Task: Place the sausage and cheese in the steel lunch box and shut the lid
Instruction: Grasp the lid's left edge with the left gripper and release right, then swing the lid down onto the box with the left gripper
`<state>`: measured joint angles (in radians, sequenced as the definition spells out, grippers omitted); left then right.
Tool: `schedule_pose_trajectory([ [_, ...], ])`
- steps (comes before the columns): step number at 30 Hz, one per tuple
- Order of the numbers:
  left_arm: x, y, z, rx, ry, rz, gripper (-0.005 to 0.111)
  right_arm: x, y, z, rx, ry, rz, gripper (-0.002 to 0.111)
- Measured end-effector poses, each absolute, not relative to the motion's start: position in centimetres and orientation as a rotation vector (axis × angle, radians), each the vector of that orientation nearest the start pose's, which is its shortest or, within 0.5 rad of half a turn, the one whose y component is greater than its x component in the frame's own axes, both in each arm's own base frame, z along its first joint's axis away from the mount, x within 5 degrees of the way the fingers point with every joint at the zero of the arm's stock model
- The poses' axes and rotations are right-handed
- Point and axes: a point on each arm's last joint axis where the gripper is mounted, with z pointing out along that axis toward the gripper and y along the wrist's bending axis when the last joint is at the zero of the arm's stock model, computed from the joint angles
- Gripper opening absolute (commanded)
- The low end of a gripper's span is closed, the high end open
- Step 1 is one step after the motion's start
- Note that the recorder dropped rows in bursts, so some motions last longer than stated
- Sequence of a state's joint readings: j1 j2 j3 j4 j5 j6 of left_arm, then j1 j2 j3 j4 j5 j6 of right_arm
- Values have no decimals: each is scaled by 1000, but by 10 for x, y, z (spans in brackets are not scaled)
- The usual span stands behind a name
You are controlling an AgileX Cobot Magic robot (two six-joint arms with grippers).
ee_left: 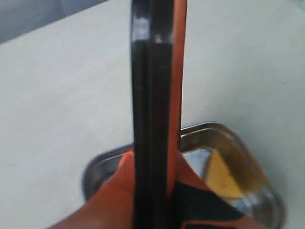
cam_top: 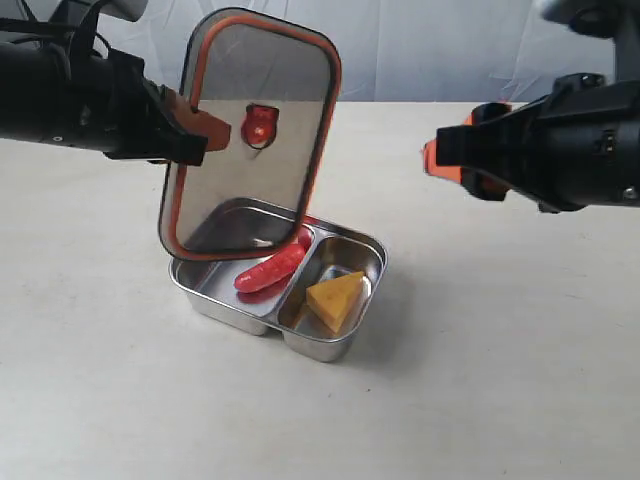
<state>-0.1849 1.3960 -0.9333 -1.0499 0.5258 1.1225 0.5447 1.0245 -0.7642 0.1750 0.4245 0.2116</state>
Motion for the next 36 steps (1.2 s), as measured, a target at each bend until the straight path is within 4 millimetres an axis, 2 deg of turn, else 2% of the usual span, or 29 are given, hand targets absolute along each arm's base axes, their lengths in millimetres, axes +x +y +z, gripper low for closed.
schedule_pose_trajectory([
  [5,286,-94,284,792,2058,-239,0,161,96,329,-180,2162,519,49],
  [14,277,-129,287,1194,1791,77,0,137,71,332,-180,2227,352,49],
  [21,268,-150,288,1487,1563,267,0,128,57,336,-168,2218,244,49],
  [23,266,-149,283,1543,1547,312,0,127,55,336,-162,2219,240,49],
  [25,262,-141,268,1624,1589,389,0,127,55,337,-164,2216,233,49],
  [27,257,-131,254,1618,1666,458,0,127,55,337,-162,2217,233,49],
  [29,248,-126,251,1606,1657,540,0,127,55,337,-160,2218,232,49],
  [32,232,-133,250,1598,1580,638,0,127,54,337,-162,2216,227,49],
  [34,221,-139,245,1530,1549,741,0,127,54,337,-160,2216,228,49],
  [36,211,-145,240,1502,1514,753,0,127,54,337,-159,2216,227,49],
])
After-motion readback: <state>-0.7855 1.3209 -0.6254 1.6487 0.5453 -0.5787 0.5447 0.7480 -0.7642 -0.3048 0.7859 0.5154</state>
